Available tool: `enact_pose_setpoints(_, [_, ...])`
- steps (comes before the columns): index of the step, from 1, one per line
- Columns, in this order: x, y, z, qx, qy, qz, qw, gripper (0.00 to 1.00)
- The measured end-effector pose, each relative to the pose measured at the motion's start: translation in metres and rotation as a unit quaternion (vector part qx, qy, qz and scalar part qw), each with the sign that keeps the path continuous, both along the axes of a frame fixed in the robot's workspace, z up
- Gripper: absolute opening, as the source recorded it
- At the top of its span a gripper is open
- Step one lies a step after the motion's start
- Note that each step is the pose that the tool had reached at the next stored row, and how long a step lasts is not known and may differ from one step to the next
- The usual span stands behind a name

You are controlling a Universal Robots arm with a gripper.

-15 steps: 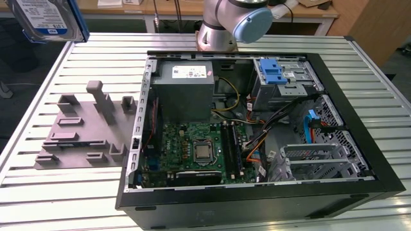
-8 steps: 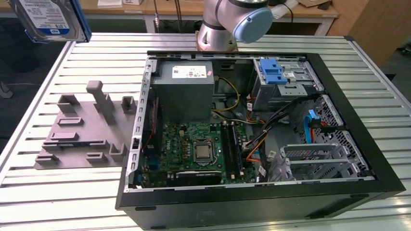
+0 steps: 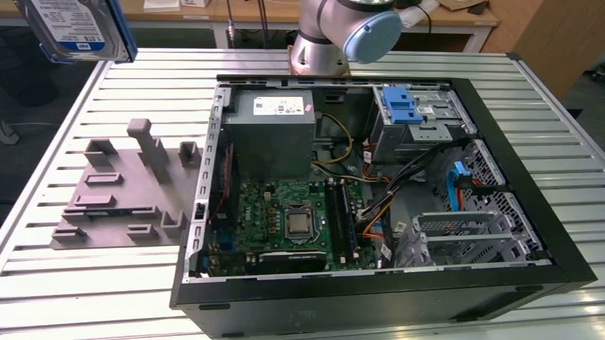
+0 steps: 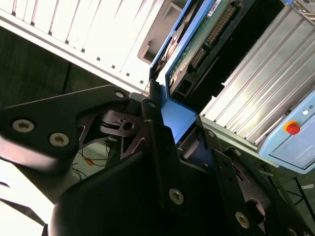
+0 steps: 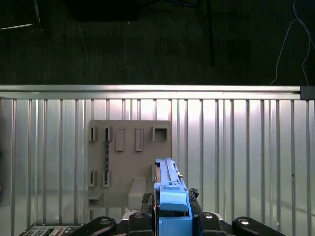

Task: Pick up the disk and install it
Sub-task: 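Pick up the disk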

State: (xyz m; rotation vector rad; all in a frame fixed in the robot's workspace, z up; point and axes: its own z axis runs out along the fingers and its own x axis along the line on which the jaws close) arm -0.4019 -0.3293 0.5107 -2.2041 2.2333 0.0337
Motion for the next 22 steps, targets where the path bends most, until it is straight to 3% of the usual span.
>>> enact_pose_setpoints(22, [0.0098, 0.0000, 0.0000, 0.0000, 0.0000, 0.000, 1.0000, 0.36])
